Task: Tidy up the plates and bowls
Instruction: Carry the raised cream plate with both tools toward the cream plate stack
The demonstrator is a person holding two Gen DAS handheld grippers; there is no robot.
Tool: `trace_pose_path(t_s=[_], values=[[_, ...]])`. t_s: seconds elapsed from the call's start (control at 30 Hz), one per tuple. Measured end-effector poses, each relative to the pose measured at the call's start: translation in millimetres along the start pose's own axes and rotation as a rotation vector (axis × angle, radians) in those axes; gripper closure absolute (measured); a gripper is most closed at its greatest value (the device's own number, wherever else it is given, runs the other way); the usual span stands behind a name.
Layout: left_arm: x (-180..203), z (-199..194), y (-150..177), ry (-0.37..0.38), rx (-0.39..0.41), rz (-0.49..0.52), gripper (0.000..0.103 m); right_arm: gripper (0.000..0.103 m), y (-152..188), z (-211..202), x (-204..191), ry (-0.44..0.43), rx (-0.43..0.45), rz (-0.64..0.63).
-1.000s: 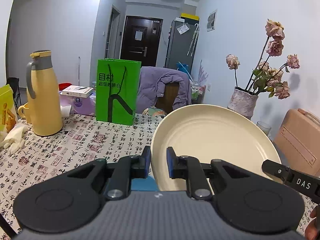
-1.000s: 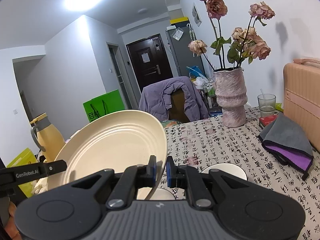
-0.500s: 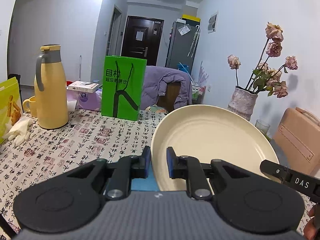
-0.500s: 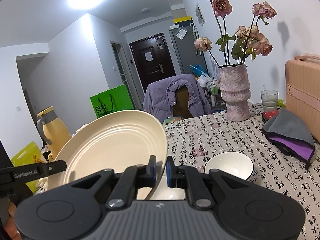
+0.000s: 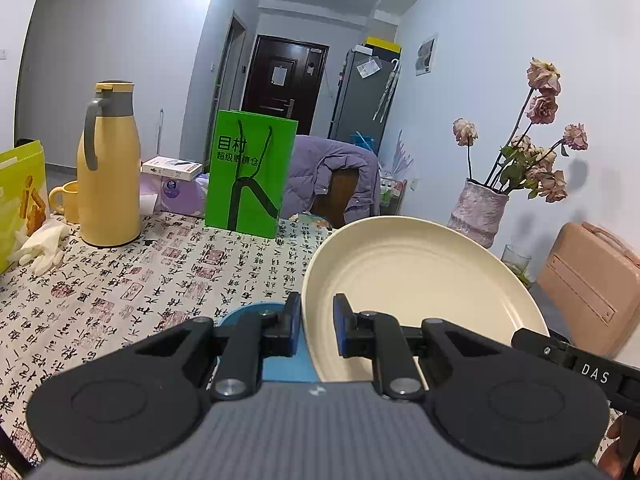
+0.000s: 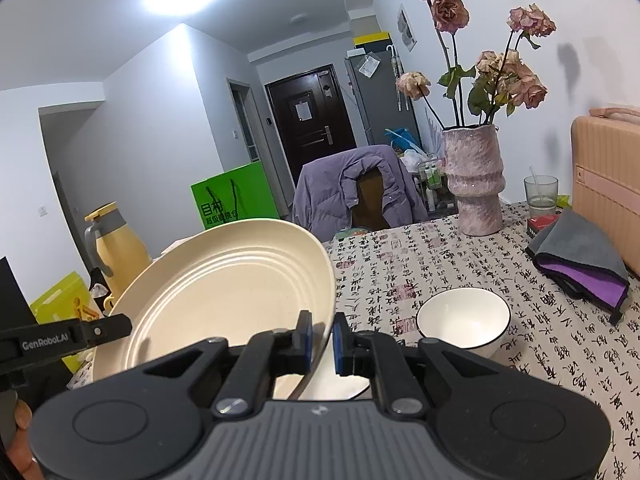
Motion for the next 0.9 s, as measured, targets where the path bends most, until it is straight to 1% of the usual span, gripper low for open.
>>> trace_pose_path(t_s=[0.63, 0.9], values=[[-4.5, -13.5, 21.5, 0.032, 0.009, 0.003, 0.086, 0.092, 19.0, -13.6, 4.4, -0.012, -0.022, 0.016], [-7.9, -14.2, 33.0, 0.044, -0.010, 0.003, 0.086, 0.092, 27.9, -15.9, 6.7, -0.013, -0.038, 0.023]])
Point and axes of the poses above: each gripper's, at about its wrist camera, not at the fingertips, and z roughly the way its jaws point, x to its right, y to its underside, the point moved 3 cm from there along z, roughly the way its jaws point, and after that the axes turned 7 degrees about -y, right-handed, at the moved point
